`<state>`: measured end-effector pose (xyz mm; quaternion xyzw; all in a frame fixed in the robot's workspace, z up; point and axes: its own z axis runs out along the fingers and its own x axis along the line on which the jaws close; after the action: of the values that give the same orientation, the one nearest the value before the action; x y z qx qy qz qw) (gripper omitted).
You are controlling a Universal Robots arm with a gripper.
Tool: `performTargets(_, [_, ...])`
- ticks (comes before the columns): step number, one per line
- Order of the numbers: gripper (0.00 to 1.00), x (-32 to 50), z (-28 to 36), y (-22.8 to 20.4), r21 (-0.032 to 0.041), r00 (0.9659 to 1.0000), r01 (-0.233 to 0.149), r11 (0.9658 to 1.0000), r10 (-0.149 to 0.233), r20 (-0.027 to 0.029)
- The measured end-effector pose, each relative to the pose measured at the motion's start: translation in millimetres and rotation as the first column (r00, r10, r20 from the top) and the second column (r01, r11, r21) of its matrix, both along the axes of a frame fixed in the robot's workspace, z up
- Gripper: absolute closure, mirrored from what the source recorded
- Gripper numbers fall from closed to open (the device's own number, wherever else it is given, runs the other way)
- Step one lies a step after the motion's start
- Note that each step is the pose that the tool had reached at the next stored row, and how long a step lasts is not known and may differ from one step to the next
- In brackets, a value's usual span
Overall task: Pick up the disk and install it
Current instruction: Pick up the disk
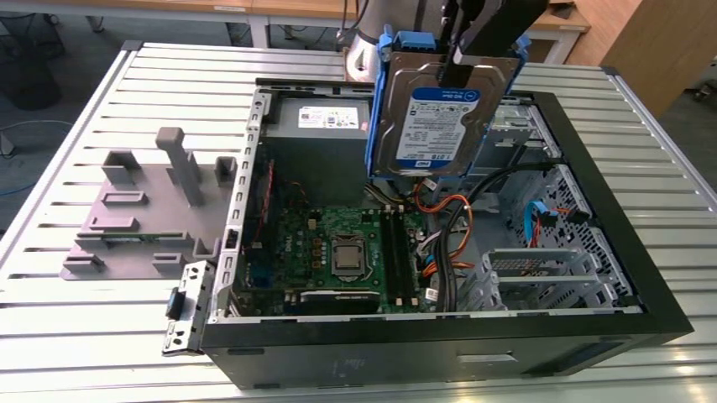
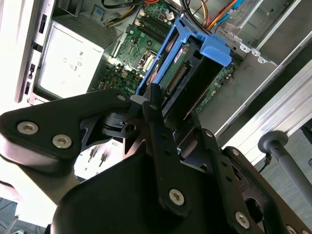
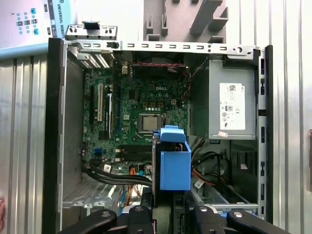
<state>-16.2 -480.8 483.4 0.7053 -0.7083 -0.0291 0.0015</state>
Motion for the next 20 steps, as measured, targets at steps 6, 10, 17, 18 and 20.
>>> performTargets(6, [0.65, -0.1, -0.1, -5.3, -0.0001, 1.0, 0.0, 1.0, 0.0, 0.0])
performTargets(10, [0.65, 0.0, -0.3, -8.6, 0.0, 1.0, 0.0, 1.0, 0.0, 0.0001])
performTargets(17, [0.65, -0.1, -0.6, -16.7, -0.0002, 1.0, 0.0, 1.0, 0.0, 0.0])
performTargets(18, [0.65, -0.1, -0.7, -17.5, -0.0001, 1.0, 0.0, 1.0, 0.0, 0.0])
performTargets(20, [0.65, 0.0, -0.8, -18.9, -0.0001, 1.0, 0.0, 1.0, 0.0, 0.0])
